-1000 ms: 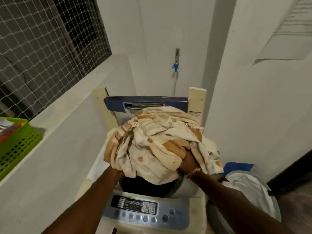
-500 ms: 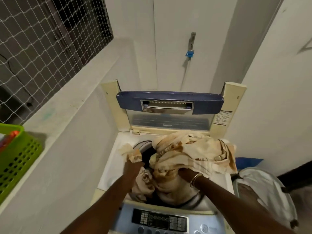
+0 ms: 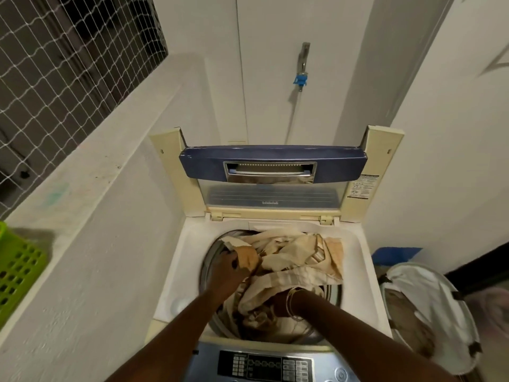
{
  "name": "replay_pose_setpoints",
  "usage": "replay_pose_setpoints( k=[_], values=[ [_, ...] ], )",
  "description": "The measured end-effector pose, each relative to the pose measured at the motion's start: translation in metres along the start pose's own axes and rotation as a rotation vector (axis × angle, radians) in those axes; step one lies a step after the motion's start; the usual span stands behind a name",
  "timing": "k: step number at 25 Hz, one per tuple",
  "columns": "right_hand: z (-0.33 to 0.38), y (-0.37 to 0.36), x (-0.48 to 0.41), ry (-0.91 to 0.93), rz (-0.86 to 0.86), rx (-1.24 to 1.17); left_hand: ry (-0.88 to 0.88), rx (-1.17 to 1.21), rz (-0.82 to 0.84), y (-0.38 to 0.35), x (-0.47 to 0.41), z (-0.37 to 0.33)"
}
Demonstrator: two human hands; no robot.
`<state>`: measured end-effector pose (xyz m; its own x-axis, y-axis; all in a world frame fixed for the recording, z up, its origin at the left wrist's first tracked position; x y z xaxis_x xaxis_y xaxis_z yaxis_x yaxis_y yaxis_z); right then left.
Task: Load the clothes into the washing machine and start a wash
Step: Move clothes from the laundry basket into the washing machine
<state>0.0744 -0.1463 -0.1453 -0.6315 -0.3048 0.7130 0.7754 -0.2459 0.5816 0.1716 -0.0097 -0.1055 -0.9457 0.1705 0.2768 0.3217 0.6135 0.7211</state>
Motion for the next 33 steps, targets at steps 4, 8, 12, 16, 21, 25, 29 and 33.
replay_pose_setpoints(
  k=[4,8,12,16,21,25,29,33],
  values=[
    [0.013,-0.004,0.013,-0.021,-0.023,-0.013,-0.169,-0.022,-0.124,0.016,0.013,-0.037],
    [0.04,-0.002,0.027,0.077,0.007,0.037,-0.399,-0.115,0.259,-0.044,0.04,-0.091],
    [0.036,-0.014,0.031,0.066,-0.025,0.165,-0.374,-0.228,0.334,-0.081,0.025,-0.084],
    [0.015,-0.007,0.032,0.09,-0.122,0.296,-0.448,-0.405,0.174,-0.057,0.004,-0.063],
    [-0.046,0.043,0.042,-0.067,-0.292,0.241,-0.318,-0.614,0.026,-0.039,-0.02,-0.001],
    [-0.085,0.079,0.048,-0.28,-0.497,-0.114,0.114,-0.31,-0.069,-0.035,-0.008,0.04],
    [-0.072,0.078,0.038,-0.227,-0.575,-0.145,-0.117,-0.679,0.039,-0.047,0.006,0.002],
    [-0.044,0.042,0.009,-0.145,-0.468,-0.001,-0.546,-0.74,-0.027,-0.036,0.001,-0.073]
  ],
)
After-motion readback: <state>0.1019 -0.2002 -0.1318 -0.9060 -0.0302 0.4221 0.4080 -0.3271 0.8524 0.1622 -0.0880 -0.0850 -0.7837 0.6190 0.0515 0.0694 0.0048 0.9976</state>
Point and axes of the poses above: each hand's wrist, its own x-axis away from the middle knuckle, its own y-axis out of the back of the hand, z = x × y, the point moved 9 cm from there along -x, towards the middle knuckle, and after that the axes turned 7 degrees about -x, right-handed, at the moved point
